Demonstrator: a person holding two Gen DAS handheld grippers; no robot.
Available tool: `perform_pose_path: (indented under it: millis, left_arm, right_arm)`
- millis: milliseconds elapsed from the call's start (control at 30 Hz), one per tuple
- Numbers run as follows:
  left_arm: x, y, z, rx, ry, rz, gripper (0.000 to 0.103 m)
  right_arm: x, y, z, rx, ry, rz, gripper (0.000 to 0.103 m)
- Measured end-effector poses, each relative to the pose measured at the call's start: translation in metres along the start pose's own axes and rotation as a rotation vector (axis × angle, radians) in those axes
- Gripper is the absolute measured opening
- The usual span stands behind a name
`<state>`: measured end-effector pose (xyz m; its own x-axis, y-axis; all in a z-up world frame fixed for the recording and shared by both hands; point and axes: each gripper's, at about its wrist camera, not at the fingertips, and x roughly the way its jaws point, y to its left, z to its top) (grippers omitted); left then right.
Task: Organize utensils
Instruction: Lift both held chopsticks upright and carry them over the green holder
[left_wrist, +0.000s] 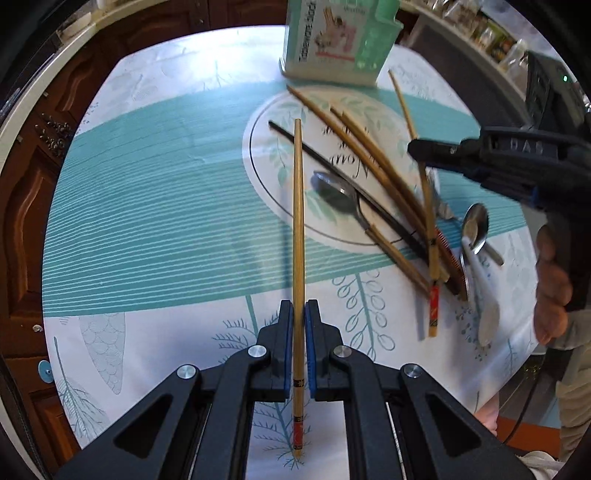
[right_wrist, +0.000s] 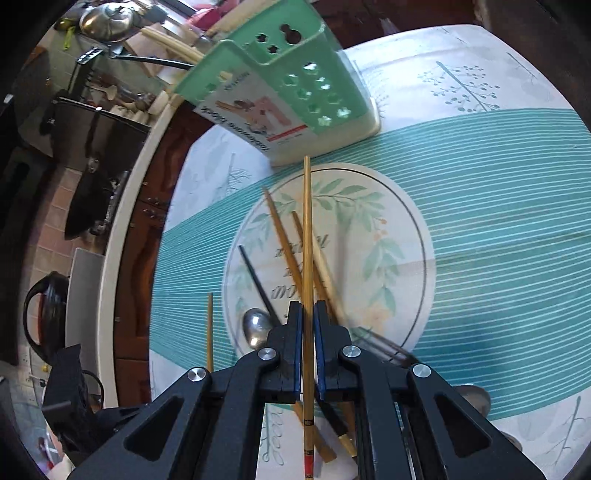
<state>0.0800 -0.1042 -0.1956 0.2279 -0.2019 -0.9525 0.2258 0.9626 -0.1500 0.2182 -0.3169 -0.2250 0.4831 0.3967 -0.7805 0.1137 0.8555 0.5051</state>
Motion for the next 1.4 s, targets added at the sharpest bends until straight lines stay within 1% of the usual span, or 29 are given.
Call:
perform_pose_path:
  millis: [100, 133, 300, 333, 467, 600, 700, 800, 900, 1067, 1200, 1300, 1400]
  left_arm:
    - [-0.013, 0.007, -0.002, -0.020, -0.062, -0.031, 0.004]
    - [-0.019, 0.012, -0.001, -0.017, -0.078, -0.030, 0.004]
    - [-0.032, 0.009, 0.007, -0.017, -0.162, -0.036, 0.004]
    - [-0.030, 0.006, 0.017, -0.015, -0.182, -0.035, 0.004]
    - [-0.040, -0.003, 0.032, 0.000, -0.264, -0.025, 0.004]
    - [-0.066, -0.013, 0.051, 0.037, -0.378, -0.021, 0.004]
    - [-0.086, -0.021, 0.069, 0.061, -0.456, -0.017, 0.004]
    - [-0.103, -0.027, 0.090, 0.074, -0.521, -0.023, 0.004]
    - [-0.121, -0.030, 0.119, 0.080, -0.596, -0.021, 0.004]
    - [-0.149, -0.031, 0.170, 0.053, -0.709, -0.027, 0.004]
    - [-0.162, -0.028, 0.206, -0.007, -0.814, -0.044, 0.004]
    - [-0.159, -0.026, 0.230, -0.048, -0.860, -0.050, 0.004]
    - [-0.148, -0.026, 0.250, -0.066, -0.919, -0.011, 0.004]
  right_arm:
    - [-0.010, 0.010, -0.012, -0.039, -0.010, 0.028, 0.006]
    - [-0.011, 0.014, -0.018, -0.051, -0.014, 0.035, 0.006]
    - [-0.027, 0.030, -0.033, -0.108, -0.043, 0.064, 0.006]
    - [-0.030, 0.032, -0.034, -0.115, -0.050, 0.074, 0.006]
    - [-0.048, 0.044, -0.034, -0.137, -0.105, 0.104, 0.006]
    - [-0.077, 0.060, -0.025, -0.182, -0.181, 0.104, 0.006]
    - [-0.106, 0.074, -0.011, -0.212, -0.264, 0.099, 0.006]
    - [-0.135, 0.086, 0.010, -0.226, -0.345, 0.089, 0.006]
    - [-0.159, 0.094, 0.035, -0.232, -0.423, 0.067, 0.006]
    - [-0.193, 0.101, 0.079, -0.198, -0.556, 0.069, 0.006]
    - [-0.207, 0.107, 0.113, -0.163, -0.680, 0.059, 0.006]
    - [-0.211, 0.108, 0.137, -0.150, -0.767, 0.050, 0.006]
    - [-0.206, 0.106, 0.156, -0.160, -0.837, 0.025, 0.006]
